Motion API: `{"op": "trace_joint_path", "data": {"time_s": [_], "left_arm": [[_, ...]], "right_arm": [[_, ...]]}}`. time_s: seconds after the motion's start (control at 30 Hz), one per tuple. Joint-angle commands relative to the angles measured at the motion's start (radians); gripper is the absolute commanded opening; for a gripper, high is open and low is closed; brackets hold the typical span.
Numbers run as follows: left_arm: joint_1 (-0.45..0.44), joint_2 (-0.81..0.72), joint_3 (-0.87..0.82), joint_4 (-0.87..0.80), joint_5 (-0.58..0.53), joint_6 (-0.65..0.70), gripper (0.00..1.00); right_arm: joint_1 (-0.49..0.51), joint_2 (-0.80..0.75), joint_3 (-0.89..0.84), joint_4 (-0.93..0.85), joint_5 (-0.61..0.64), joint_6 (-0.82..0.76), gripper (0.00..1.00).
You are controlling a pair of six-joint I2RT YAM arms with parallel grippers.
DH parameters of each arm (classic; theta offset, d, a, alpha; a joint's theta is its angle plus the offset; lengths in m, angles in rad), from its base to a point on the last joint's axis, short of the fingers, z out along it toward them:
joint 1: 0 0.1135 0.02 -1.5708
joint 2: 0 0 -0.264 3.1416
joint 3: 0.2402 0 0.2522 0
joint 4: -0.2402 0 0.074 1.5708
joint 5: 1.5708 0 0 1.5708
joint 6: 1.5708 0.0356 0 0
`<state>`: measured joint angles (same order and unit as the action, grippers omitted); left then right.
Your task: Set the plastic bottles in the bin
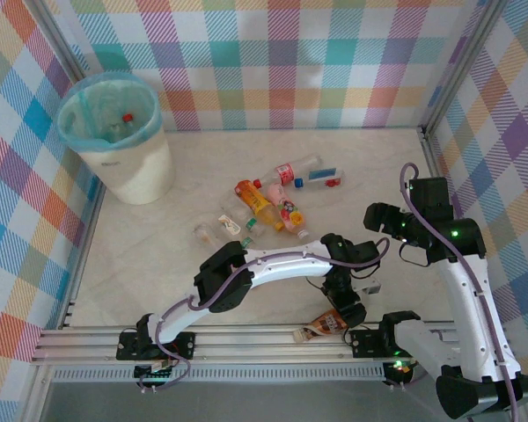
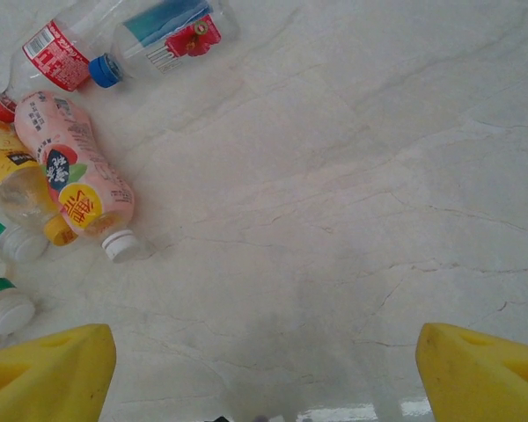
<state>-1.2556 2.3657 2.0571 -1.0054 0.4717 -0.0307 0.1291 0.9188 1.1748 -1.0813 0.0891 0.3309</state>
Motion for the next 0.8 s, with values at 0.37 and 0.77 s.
{"op": "trace_joint_path", "data": {"time_s": [0.37,0.77], "left_arm": [[0.006,0.013,0.061,-0.071,-0.047,-0.038,0.56],[0.039,-0.204,0.022,-0.01,-0.168,-0.041,0.52]], "right_arm": [[-0.007,-0.018,0.022,0.025,-0.006,-0.007,0.88],[-0.007,-0.005,0.076,0.056,-0.017,0.013,0.87]]}}
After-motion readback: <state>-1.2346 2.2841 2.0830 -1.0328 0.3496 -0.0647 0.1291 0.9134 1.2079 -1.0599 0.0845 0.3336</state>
